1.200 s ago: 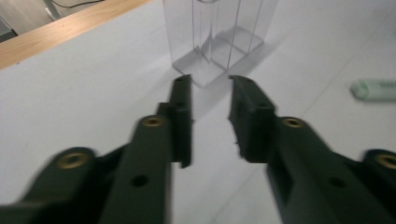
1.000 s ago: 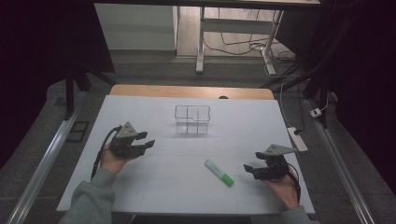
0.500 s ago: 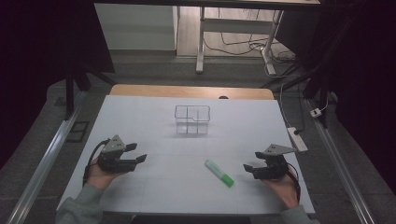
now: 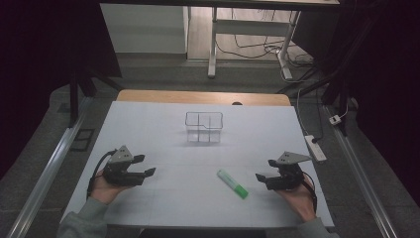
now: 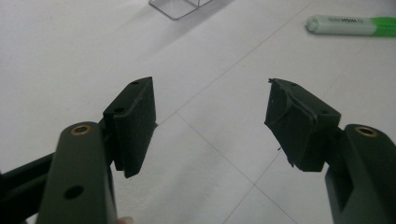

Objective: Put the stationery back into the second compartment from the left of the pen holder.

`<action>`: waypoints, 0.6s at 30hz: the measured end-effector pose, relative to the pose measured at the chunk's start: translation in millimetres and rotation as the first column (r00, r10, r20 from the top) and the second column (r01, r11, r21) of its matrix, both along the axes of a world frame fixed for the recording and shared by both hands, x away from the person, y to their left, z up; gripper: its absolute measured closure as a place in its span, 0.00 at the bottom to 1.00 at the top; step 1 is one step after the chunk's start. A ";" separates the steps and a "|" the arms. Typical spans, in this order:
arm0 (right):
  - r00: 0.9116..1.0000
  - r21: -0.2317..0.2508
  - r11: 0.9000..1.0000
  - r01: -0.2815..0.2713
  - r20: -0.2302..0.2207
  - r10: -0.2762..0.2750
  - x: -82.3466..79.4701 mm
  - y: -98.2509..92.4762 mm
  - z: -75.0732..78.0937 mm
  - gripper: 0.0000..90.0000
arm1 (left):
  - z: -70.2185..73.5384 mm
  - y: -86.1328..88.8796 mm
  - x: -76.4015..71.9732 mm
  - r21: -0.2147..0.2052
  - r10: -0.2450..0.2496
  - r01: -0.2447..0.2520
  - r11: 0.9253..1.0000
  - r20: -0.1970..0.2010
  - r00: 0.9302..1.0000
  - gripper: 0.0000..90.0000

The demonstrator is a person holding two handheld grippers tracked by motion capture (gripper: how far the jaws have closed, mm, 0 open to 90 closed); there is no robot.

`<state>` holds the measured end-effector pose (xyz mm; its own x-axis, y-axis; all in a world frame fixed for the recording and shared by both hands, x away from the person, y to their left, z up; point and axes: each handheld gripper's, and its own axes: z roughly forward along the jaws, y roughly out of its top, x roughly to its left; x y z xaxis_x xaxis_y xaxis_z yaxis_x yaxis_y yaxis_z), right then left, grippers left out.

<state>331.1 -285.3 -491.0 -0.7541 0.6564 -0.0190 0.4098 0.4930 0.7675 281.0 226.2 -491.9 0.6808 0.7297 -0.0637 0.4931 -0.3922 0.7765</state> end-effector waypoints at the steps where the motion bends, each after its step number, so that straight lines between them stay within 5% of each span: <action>1: 1.000 -0.002 1.000 -0.004 0.000 0.004 -0.1 1.8 1.1 0.26 | -0.4 -0.6 -0.1 0.001 0.000 0.000 1.000 -0.001 1.000 0.36; 18: 0.996 -0.071 0.994 -0.078 -0.050 0.074 2.6 39.8 13.1 0.26 | -5.0 -4.7 -0.4 0.024 -0.005 0.006 1.000 -0.017 1.000 0.33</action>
<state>333.7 -245.5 -477.9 -0.8029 0.5955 -0.0281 0.4038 0.5779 0.7093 280.6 221.5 -496.9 0.6838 0.7274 -0.0575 0.5038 -0.4138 0.7583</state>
